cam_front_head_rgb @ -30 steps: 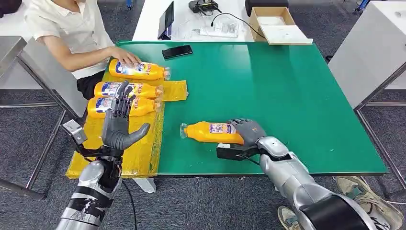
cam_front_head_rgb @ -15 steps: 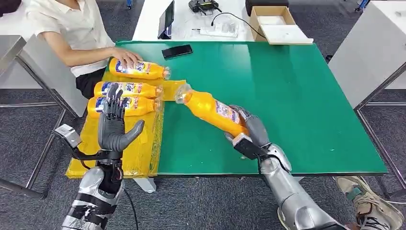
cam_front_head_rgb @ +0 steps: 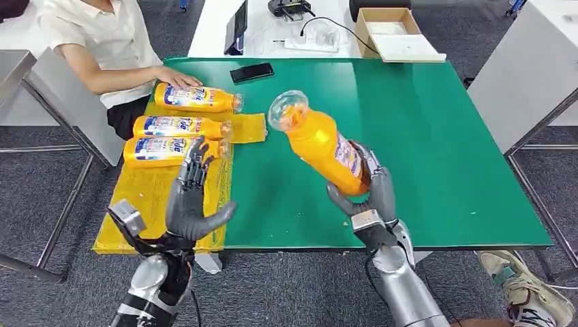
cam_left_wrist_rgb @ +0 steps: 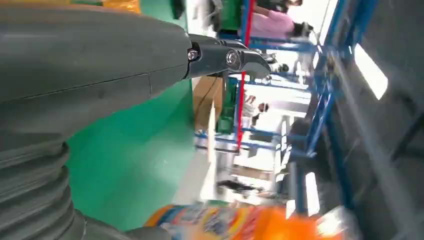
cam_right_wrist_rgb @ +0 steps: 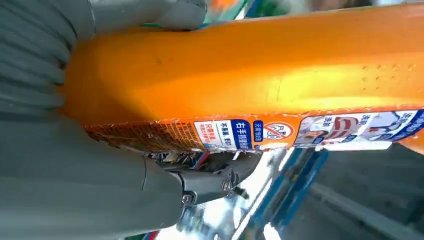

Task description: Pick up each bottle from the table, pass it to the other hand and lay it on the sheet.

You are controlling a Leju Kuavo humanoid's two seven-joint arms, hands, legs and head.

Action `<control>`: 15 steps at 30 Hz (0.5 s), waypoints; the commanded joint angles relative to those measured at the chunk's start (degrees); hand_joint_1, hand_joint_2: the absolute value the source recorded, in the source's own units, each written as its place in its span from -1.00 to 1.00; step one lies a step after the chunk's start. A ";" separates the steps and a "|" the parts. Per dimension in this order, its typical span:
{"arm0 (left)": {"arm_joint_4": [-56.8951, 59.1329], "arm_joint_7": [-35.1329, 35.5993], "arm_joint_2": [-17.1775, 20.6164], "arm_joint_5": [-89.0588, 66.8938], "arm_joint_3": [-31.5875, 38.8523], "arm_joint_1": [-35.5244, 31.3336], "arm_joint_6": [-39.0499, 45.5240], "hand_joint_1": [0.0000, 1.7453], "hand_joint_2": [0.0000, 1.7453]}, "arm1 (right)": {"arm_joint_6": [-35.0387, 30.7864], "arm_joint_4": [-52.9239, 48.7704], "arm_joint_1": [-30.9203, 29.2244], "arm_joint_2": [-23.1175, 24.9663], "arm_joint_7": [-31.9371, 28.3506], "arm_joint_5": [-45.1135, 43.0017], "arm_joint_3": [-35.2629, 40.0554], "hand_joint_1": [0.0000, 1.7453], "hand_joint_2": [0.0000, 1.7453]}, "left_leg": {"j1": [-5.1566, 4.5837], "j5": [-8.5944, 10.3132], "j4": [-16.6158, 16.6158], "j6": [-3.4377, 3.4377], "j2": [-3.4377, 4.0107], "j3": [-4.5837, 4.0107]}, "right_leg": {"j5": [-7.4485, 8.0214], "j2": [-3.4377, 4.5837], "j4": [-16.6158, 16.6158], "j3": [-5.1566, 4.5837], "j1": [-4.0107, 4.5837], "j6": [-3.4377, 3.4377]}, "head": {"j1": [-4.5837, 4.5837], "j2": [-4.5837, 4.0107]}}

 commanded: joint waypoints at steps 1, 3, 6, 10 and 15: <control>1.22 -0.27 -0.03 -8.88 -11.49 0.61 2.76 -1.00 1.00 | 4.25 -0.66 0.84 4.56 -1.79 -0.63 11.52 1.00 1.00 | 0.05 -0.11 0.01 -0.11 0.22 0.21 | -0.05 0.14 0.01 0.15 0.07 -0.12 | 0.00 -0.02; 1.22 -0.27 -0.03 -8.88 -11.49 0.61 2.76 -1.00 1.00 | 4.25 -0.66 0.84 4.56 -1.79 -0.63 11.52 1.00 1.00 | 0.09 -0.13 0.04 -0.13 0.21 0.21 | -0.07 0.11 0.02 0.18 0.11 -0.15 | 0.00 -0.02; 1.18 0.00 0.11 -8.58 -11.11 0.27 2.66 -1.00 1.00 | 4.34 -0.68 0.72 4.30 -1.79 -0.87 11.44 1.00 1.00 | 0.06 -0.06 -0.03 -0.11 0.07 0.22 | -0.06 -0.02 -0.03 0.18 0.07 -0.11 | 0.00 0.00; 0.93 0.39 -0.62 -6.09 -10.47 0.09 1.64 -1.00 1.00 | 5.65 1.23 0.24 4.40 -1.79 0.43 13.52 1.00 1.00 | 0.03 -0.03 -0.02 -0.06 0.11 0.17 | -0.03 0.05 -0.01 0.11 0.04 -0.07 | 0.00 0.00; -1.40 0.47 -1.37 -0.84 -9.80 0.23 0.42 -1.00 1.00 | 3.23 6.93 -0.85 5.22 -1.79 2.08 20.16 1.00 1.00 | 0.09 -0.10 -0.02 -0.11 0.21 0.27 | -0.05 0.12 -0.04 0.22 0.10 -0.11 | 0.00 0.00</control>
